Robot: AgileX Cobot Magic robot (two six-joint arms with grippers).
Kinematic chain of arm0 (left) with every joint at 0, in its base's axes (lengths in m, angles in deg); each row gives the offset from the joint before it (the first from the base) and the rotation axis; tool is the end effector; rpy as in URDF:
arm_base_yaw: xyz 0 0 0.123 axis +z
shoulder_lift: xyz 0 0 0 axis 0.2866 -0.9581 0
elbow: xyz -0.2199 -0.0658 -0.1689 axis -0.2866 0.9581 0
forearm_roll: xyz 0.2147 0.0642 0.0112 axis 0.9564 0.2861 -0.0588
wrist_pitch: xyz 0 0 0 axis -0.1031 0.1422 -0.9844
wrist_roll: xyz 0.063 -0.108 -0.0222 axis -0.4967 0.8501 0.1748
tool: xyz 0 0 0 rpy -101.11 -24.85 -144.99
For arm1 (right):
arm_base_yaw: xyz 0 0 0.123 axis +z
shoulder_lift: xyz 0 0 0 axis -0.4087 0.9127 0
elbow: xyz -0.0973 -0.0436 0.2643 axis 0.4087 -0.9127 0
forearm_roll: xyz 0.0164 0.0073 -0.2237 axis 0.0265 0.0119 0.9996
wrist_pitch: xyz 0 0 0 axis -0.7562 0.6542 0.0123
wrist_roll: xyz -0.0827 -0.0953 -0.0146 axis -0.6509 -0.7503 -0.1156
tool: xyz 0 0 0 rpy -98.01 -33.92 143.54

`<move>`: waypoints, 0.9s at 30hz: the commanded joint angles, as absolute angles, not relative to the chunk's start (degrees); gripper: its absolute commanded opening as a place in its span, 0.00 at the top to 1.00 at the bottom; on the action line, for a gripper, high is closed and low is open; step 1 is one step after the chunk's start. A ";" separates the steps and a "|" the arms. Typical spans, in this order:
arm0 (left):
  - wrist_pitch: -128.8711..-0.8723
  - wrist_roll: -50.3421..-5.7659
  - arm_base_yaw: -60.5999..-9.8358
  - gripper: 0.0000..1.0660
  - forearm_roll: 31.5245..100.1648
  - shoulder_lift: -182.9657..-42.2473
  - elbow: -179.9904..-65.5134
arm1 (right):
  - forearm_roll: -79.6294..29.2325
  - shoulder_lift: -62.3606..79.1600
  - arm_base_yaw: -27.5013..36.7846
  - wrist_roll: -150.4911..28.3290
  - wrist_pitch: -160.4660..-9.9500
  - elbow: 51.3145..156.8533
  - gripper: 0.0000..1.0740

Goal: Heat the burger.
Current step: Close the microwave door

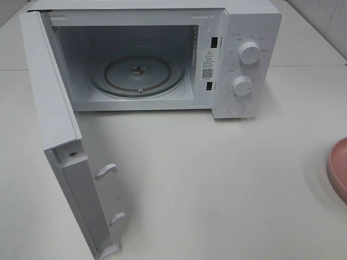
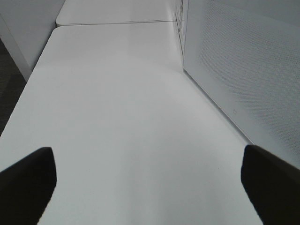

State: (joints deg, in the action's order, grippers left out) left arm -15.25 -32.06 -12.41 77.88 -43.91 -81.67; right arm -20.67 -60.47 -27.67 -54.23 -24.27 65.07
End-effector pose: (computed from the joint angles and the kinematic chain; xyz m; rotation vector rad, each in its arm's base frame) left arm 0.0019 -0.0049 0.2502 0.0651 2.0298 0.0787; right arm 0.0047 -0.0085 0.2542 0.1023 1.9813 -0.1041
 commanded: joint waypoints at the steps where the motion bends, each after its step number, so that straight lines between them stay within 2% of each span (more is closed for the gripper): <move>1: -16.00 -31.72 -12.18 0.02 77.65 -42.93 -81.50 | -20.90 -62.19 -28.02 -55.04 -24.62 65.01 0.29; 27: -16.00 -31.72 -12.18 0.02 77.65 -42.93 -81.50 | -20.90 -62.19 -28.02 -55.04 -24.62 65.01 0.29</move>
